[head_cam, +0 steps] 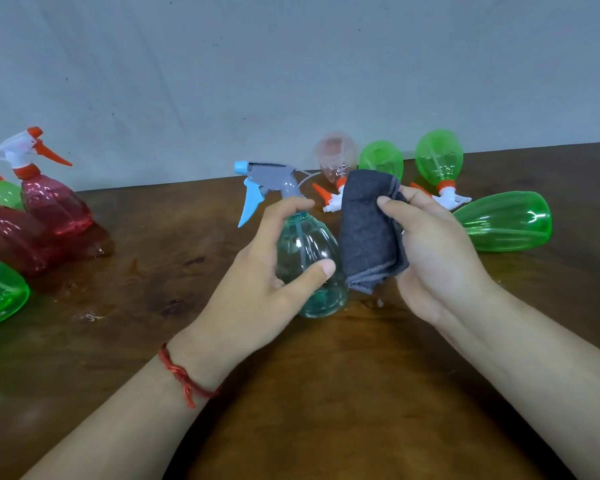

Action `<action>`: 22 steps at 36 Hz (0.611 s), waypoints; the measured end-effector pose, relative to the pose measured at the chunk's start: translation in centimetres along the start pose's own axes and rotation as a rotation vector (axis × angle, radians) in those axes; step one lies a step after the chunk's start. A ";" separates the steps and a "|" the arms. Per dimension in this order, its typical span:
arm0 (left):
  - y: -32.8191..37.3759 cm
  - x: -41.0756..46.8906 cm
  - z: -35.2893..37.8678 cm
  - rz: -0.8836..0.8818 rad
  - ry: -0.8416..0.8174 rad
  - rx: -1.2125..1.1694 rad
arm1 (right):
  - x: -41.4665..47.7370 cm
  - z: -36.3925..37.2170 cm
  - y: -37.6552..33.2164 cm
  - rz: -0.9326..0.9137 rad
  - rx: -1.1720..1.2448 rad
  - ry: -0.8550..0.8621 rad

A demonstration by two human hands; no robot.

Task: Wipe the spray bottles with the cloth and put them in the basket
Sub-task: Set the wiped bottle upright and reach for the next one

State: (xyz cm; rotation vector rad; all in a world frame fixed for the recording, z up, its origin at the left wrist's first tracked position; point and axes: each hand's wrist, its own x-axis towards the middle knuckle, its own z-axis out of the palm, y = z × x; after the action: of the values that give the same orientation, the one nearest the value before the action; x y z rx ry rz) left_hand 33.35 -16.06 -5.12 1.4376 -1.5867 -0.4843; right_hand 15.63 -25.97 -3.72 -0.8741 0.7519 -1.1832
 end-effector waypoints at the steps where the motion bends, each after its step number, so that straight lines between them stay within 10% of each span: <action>1: 0.0 0.0 0.0 0.012 0.007 0.002 | 0.0 0.0 -0.1 -0.005 -0.002 -0.003; 22: 0.1 -0.1 0.7 -0.155 0.187 -0.327 | -0.3 0.2 -0.7 -0.193 0.058 0.098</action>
State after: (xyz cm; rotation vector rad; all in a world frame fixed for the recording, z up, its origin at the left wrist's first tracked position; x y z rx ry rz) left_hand 32.74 -16.11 -5.48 1.3165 -1.1914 -0.6483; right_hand 15.42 -25.76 -2.95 -0.8595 0.7209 -1.4208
